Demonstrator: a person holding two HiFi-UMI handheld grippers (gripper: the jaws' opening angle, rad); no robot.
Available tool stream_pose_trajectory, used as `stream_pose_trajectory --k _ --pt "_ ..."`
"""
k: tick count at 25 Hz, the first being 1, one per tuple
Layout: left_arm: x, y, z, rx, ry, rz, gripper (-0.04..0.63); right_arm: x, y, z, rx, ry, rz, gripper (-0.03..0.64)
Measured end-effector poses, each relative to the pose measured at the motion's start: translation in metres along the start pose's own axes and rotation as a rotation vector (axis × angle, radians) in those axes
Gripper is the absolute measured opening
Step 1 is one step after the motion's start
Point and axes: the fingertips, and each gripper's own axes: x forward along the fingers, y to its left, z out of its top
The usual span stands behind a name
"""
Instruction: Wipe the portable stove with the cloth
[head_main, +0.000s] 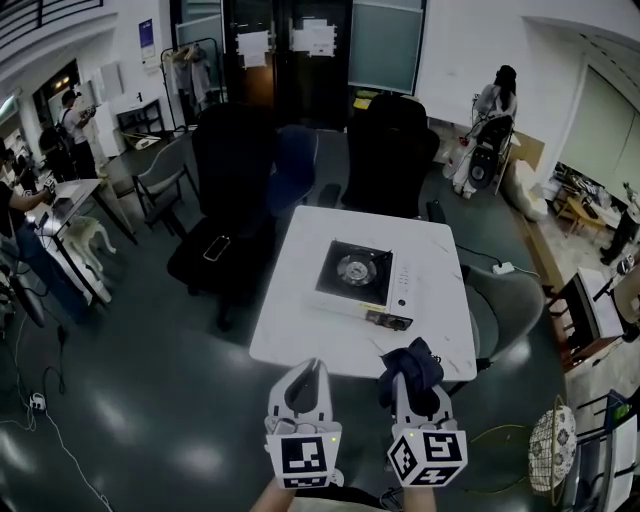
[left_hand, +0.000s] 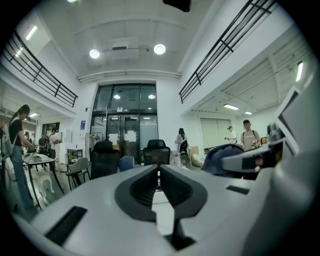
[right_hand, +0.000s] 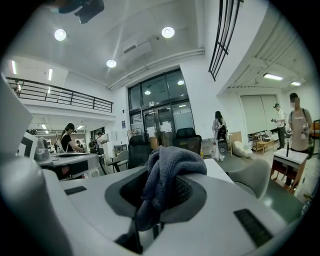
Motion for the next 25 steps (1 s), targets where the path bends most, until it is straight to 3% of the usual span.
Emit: stream_pose_trajectory --k 7,25 --pt "0.055 0.009 -0.007 0.006 0.019 -0.004 0.022 0.046 -0.016 -0.001 -0.004 0.027 0.002 0.075" --pt "0.230 0.052 -0.004 0.014 0.037 -0.113 0.023 0.202 -0.068 0.020 0.018 0.068 -0.125 0.075"
